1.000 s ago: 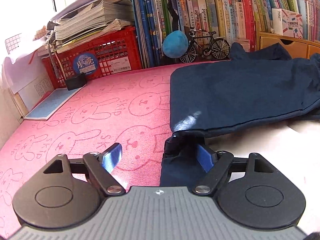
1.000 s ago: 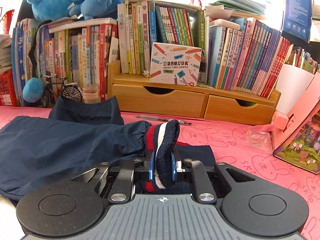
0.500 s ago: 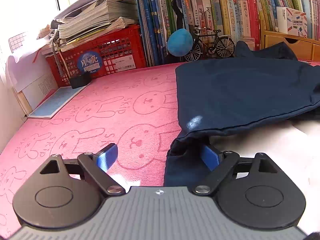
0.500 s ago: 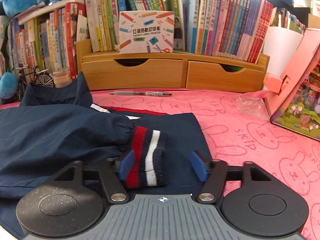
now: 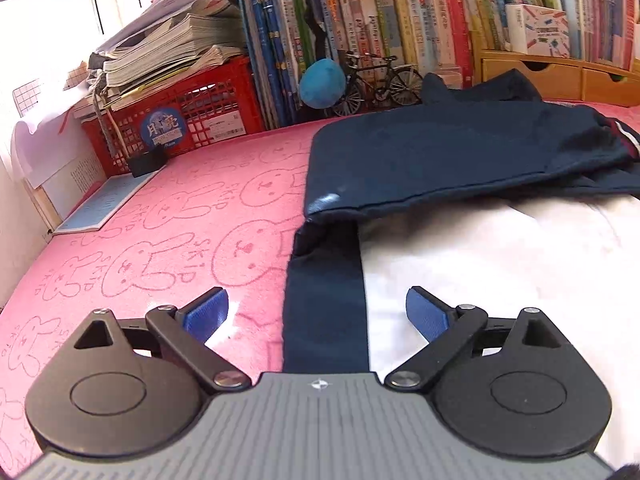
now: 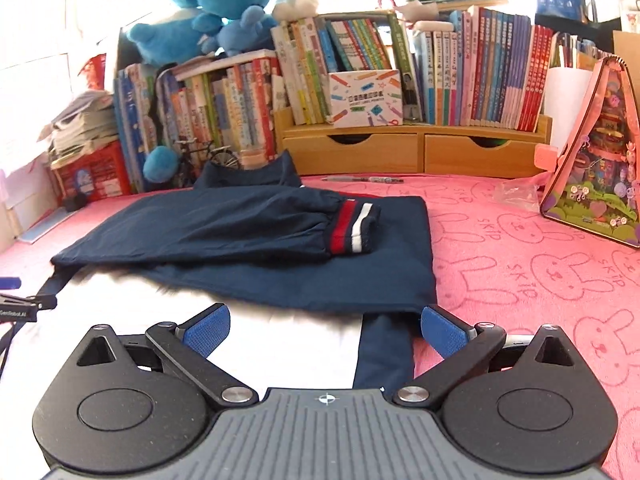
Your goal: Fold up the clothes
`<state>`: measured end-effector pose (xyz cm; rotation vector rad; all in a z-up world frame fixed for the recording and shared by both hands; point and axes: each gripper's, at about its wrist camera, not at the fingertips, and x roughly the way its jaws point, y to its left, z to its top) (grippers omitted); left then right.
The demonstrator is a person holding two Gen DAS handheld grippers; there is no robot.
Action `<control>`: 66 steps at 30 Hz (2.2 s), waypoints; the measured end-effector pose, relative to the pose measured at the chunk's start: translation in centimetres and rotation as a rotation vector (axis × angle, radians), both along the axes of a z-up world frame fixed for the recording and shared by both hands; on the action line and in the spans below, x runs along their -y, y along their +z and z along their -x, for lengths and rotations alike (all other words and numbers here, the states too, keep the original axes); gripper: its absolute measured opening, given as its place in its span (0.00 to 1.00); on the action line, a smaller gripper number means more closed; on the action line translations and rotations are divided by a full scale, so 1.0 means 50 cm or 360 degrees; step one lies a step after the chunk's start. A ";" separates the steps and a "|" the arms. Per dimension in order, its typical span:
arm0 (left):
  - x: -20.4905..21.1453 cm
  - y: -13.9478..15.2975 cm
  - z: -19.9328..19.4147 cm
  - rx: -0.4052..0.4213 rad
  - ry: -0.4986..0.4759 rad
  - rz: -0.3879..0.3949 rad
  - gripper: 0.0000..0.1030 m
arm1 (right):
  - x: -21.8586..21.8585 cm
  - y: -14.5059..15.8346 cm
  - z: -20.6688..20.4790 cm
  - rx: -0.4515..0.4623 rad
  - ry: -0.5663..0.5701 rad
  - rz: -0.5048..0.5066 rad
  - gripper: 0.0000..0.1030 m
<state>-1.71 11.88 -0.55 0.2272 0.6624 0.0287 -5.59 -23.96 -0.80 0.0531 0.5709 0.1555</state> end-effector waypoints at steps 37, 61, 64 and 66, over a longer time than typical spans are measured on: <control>0.140 0.002 0.241 -0.0252 -0.0111 0.0243 1.00 | -0.117 -0.104 0.334 0.0003 0.0139 0.0096 1.00; -0.106 -0.041 0.359 -0.0255 -0.0238 0.0594 1.00 | 0.034 -0.147 0.421 -0.0337 0.0359 -0.0289 1.00; -0.095 -0.057 0.367 -0.0121 -0.0354 0.0600 1.00 | 0.004 -0.170 0.401 -0.0313 0.0409 -0.0288 1.00; -0.088 -0.068 0.383 0.0053 -0.0445 0.0638 1.00 | -0.009 -0.173 0.401 -0.0220 0.0488 -0.0325 0.99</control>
